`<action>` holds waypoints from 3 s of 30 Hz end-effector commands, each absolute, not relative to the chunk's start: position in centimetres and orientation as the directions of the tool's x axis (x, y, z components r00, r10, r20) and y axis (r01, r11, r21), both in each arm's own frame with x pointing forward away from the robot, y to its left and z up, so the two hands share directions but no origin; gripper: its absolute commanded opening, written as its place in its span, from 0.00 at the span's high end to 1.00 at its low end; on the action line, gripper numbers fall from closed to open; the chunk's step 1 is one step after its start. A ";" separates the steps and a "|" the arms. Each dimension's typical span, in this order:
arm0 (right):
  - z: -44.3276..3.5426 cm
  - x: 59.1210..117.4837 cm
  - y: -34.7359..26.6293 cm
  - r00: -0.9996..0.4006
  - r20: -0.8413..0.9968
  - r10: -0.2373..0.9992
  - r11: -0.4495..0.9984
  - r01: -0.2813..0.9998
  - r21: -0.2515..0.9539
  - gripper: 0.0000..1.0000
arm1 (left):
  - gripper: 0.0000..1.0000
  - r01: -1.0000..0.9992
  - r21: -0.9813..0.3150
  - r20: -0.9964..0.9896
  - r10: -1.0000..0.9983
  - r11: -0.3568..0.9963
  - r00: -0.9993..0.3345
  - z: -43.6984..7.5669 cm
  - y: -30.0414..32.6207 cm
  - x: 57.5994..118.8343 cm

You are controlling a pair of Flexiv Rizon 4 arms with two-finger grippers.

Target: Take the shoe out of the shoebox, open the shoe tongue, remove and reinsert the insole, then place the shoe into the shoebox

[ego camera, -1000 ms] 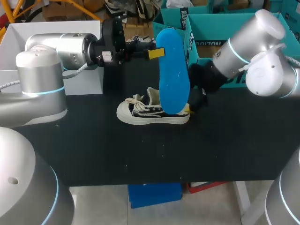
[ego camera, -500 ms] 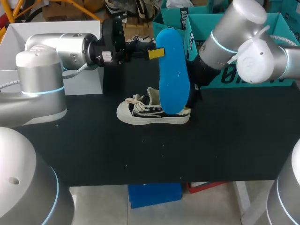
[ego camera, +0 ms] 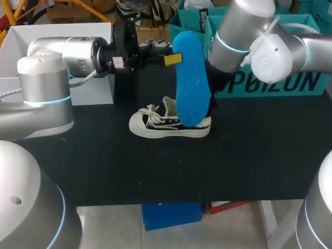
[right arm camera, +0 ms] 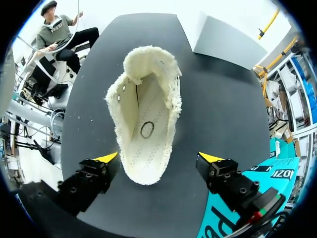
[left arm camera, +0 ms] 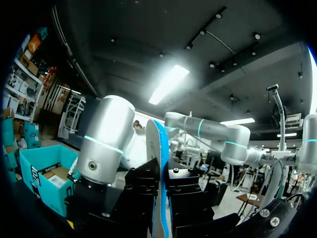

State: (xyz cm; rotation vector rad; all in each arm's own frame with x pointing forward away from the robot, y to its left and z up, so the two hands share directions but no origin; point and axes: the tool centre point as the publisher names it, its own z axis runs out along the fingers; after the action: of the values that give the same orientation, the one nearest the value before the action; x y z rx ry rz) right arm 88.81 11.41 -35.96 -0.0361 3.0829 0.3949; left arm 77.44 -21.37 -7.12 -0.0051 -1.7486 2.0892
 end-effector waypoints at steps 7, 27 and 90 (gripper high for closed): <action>-36.1 89.2 12.2 -0.998 -0.025 -0.049 0.978 -0.053 0.202 0.00 | 1.00 -0.307 -0.943 0.256 0.311 -0.127 -0.915 -7.2 -21.4 77.4; -35.7 88.5 10.4 -0.999 -0.054 0.005 0.942 -0.013 0.335 0.00 | 1.00 -0.307 -0.943 0.256 0.311 -0.127 -0.915 -7.2 -21.4 77.4; -41.2 88.3 8.4 -0.994 -0.068 0.087 0.661 0.007 0.750 0.00 | 1.00 -0.307 -0.943 0.256 0.311 -0.127 -0.915 -7.2 -21.4 77.4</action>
State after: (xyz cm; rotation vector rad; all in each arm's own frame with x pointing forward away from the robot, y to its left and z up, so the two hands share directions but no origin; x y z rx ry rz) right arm 88.22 8.26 -41.03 0.0777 2.7732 1.2517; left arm 77.45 -21.39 -7.11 -0.0051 -1.7486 2.0891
